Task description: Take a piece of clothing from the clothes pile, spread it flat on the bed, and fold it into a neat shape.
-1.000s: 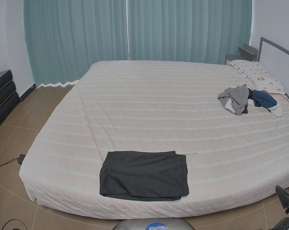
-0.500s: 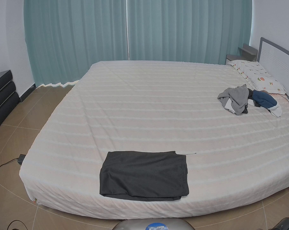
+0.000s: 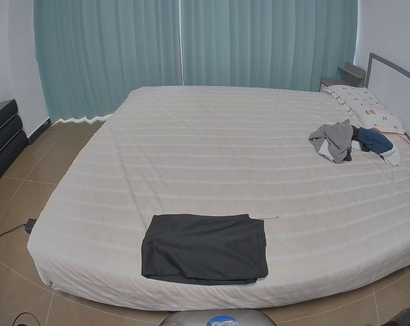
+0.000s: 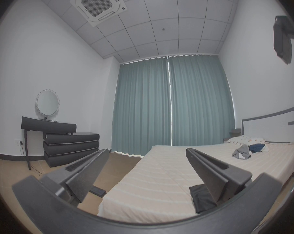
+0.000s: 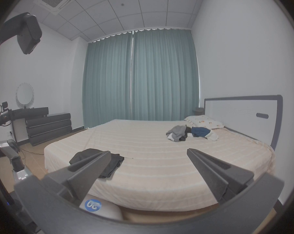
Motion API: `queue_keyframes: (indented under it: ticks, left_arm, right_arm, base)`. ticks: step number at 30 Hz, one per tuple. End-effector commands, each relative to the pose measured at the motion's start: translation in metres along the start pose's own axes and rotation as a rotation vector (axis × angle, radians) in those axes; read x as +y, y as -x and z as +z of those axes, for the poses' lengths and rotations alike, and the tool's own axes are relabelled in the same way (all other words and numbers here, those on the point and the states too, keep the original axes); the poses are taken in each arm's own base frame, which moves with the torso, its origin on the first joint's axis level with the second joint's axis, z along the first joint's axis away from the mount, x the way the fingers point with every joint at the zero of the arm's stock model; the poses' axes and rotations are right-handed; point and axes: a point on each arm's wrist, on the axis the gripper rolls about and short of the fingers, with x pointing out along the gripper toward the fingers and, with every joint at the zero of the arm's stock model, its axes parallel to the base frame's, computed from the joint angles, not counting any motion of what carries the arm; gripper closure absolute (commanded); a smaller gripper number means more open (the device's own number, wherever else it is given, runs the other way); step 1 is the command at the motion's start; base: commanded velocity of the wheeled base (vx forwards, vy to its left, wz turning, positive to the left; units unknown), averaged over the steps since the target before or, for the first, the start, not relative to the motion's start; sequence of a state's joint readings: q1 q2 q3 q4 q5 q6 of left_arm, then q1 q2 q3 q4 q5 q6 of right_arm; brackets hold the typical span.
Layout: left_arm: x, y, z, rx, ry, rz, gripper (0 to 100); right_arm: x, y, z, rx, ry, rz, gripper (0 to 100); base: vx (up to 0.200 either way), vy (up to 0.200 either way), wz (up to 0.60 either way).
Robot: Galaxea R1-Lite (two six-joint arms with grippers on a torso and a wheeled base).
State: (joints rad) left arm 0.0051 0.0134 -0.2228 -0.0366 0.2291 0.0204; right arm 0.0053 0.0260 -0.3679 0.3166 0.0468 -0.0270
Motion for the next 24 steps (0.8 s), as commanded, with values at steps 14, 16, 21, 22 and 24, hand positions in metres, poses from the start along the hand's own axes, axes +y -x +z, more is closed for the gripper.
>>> queue_keyframes:
  ticks: [14,16,21,22,24]
  left_arm:
    - [-0.006,-0.009,-0.049,0.063,-0.076,-0.115,0]
    - [-0.006,-0.008,-0.057,0.141,-0.085,-0.12,0]
    - [-0.006,-0.008,-0.061,0.177,-0.08,-0.153,0]
    - [-0.007,-0.007,-0.061,0.175,-0.077,-0.168,0]
    - [-0.007,-0.007,-0.061,0.179,-0.059,-0.202,0]
  right_arm:
    - [0.0,-0.034,-0.057,-0.047,0.133,-0.032,0]
    - [0.0,-0.034,-0.058,-0.04,0.087,-0.03,0]
    - [0.0,-0.034,-0.057,-0.046,0.043,-0.044,0]
    - [0.0,-0.034,-0.057,-0.047,0.03,-0.042,0]
    - [-0.001,-0.034,-0.06,-0.019,0.008,-0.05,0]
  base:
    - [0.0,0.0,0.0]
    - [0.0,0.0,0.0]
    - [0.0,0.0,0.0]
    - [0.0,0.0,0.0]
    - [0.0,0.0,0.0]
